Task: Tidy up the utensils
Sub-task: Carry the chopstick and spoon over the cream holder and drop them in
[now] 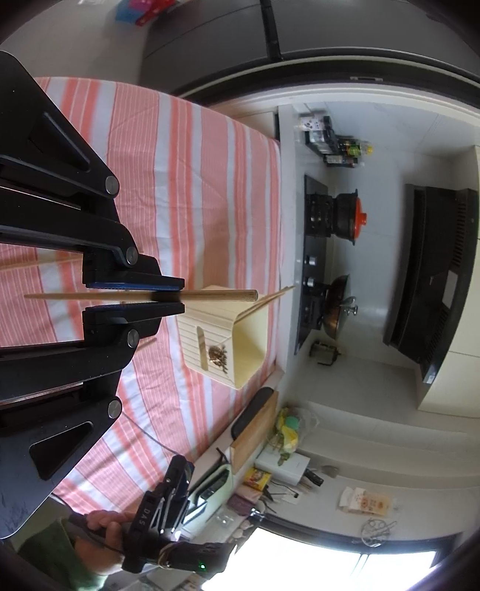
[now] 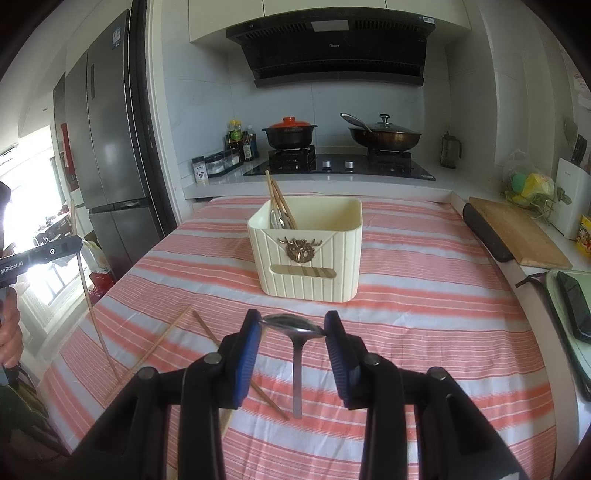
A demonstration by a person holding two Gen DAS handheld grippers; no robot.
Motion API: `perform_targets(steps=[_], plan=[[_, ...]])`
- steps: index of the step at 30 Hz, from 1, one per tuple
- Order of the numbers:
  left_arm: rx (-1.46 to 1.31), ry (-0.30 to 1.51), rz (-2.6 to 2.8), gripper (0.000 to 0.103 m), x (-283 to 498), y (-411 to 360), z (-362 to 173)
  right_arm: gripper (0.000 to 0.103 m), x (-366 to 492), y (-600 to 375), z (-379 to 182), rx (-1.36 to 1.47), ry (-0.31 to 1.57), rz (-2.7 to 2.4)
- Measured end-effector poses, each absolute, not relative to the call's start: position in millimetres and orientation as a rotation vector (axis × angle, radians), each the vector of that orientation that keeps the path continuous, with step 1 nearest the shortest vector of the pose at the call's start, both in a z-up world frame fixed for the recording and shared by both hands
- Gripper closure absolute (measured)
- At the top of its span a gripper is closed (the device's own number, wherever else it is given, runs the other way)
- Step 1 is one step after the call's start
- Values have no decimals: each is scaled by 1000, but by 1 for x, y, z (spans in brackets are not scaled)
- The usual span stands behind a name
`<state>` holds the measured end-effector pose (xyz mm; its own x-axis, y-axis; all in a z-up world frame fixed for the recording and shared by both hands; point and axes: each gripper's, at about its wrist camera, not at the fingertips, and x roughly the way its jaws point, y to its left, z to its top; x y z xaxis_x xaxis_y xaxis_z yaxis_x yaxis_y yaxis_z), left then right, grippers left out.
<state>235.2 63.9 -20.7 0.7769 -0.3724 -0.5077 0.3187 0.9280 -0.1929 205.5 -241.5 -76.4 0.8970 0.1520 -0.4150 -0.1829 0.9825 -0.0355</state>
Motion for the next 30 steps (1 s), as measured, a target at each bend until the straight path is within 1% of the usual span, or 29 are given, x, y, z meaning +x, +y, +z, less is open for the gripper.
perform_targets(steps=[11, 14, 21, 26, 30], plan=[[-140, 587, -416, 99, 255, 49, -11, 67, 215, -248, -46, -43, 403, 179], [-142, 577, -428, 99, 263, 45, -1, 67, 222, -251, -32, -36, 403, 184], [-139, 479, -445, 99, 294, 36, 55, 67, 255, -257, 19, -11, 379, 198], [-176, 390, -444, 99, 338, 27, 98, 67, 296, -253, 66, -39, 338, 203], [-217, 338, -422, 99, 378, 13, 115, 67, 335, -253, 88, -39, 304, 211]])
